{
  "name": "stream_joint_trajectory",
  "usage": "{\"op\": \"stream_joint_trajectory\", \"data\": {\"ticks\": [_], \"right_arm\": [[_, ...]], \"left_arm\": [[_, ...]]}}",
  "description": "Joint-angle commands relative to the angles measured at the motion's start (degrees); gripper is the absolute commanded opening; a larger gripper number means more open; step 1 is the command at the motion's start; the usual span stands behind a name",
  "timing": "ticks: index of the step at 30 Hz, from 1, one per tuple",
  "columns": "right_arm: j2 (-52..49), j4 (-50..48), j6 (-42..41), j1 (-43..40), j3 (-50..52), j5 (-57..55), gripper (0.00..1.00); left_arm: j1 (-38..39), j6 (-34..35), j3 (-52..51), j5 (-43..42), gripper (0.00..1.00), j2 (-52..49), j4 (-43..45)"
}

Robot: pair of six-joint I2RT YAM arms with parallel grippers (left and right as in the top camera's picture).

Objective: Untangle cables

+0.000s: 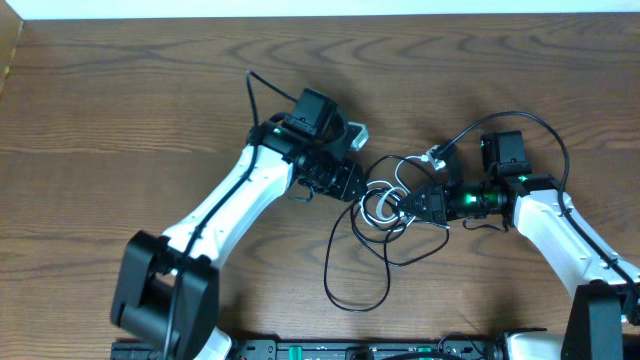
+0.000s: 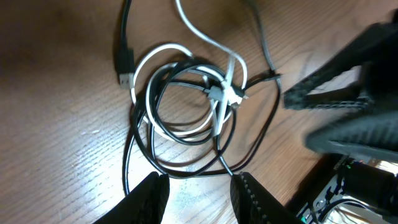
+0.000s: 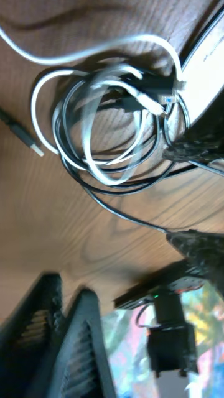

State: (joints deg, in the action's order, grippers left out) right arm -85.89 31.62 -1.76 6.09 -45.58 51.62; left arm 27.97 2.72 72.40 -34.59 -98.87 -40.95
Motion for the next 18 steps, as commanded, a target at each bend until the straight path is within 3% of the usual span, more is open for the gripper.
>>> {"op": "stream_joint_trajectory", "data": {"ticks": [1,10,18], "right_arm": [[0.1,-0.1,0.0,0.2,-0.2,1.0,0.38],[0.1,0.3,-5.5,0.2,-0.2,-10.3,0.37],[0.1,0.6,-5.7,0.2,-0.2,-11.2,0.35]], "left_arm": [[0.8,1.1,-0.1,-1.0,0.37,-3.1,-0.2],[2.7,1.9,-0.1,-0.7,0.37,-7.8,0.5],[2.7,2.1,-0.1,1.2,0.37,-11.5,4.1]]}}
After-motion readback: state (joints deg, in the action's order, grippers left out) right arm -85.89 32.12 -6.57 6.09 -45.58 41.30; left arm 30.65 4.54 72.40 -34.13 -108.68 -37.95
